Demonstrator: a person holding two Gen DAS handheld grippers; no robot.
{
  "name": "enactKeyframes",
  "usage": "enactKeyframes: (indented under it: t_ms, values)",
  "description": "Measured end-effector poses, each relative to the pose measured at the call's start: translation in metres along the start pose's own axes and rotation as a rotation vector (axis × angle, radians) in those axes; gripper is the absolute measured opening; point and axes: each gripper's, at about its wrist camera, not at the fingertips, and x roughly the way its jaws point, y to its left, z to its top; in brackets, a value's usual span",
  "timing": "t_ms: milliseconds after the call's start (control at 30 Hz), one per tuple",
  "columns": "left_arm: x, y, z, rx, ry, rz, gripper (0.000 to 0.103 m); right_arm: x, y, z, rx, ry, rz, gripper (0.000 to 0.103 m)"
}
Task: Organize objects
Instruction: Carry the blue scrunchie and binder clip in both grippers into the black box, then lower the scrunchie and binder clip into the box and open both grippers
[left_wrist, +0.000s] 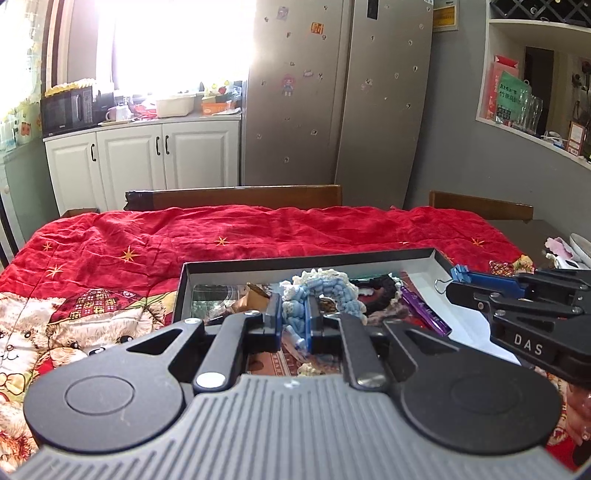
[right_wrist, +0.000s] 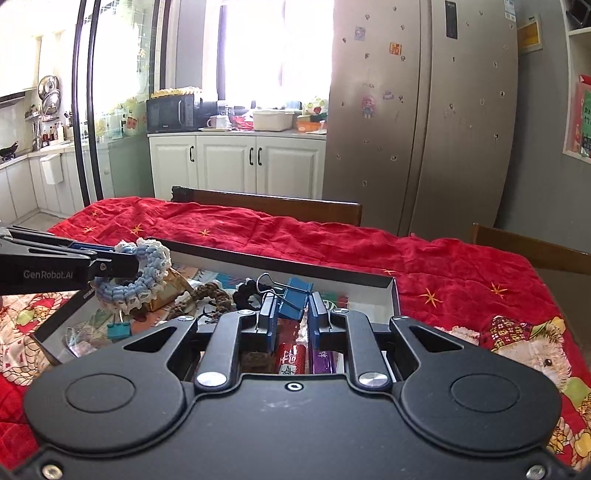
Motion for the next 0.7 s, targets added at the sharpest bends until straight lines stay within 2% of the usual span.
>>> enactKeyframes:
  t_ms: [700]
  values:
    - [0.037,-0.001,-0.001,0.028,0.052,0.033,0.014,0.044,-0.011,-0.004,0.013,0.066,-0.018,0.017]
